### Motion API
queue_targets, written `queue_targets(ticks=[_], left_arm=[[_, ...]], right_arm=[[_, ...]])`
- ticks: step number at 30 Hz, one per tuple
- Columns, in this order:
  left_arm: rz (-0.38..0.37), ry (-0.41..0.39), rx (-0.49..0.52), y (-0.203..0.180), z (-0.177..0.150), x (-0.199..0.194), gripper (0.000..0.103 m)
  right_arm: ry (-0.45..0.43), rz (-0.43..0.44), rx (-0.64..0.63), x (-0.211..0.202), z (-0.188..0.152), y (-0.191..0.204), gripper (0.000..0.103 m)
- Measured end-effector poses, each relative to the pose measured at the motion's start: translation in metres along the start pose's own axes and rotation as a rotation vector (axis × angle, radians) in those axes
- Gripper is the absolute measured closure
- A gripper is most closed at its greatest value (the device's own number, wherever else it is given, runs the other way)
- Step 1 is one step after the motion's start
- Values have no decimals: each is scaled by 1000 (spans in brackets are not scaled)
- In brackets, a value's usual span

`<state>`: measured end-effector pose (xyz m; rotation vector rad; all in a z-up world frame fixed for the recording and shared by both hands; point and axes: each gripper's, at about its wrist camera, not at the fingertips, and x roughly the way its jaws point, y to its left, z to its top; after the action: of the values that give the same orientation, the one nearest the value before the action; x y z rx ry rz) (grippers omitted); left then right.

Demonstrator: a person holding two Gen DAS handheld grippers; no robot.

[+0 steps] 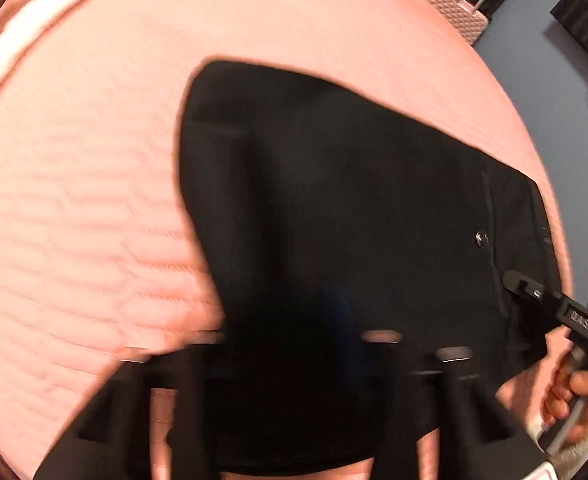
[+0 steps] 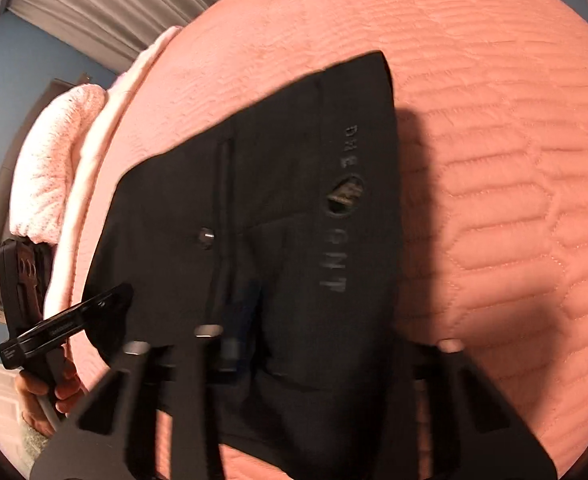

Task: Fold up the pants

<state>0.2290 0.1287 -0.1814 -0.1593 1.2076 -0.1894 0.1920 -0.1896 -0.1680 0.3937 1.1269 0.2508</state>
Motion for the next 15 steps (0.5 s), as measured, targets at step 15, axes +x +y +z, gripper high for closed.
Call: queue_targets(ticks=[15], left_arm=[[22,-346,75,-19,134,-121,96]], right_arm=[[-306,57,-224,-79,113,99,82]])
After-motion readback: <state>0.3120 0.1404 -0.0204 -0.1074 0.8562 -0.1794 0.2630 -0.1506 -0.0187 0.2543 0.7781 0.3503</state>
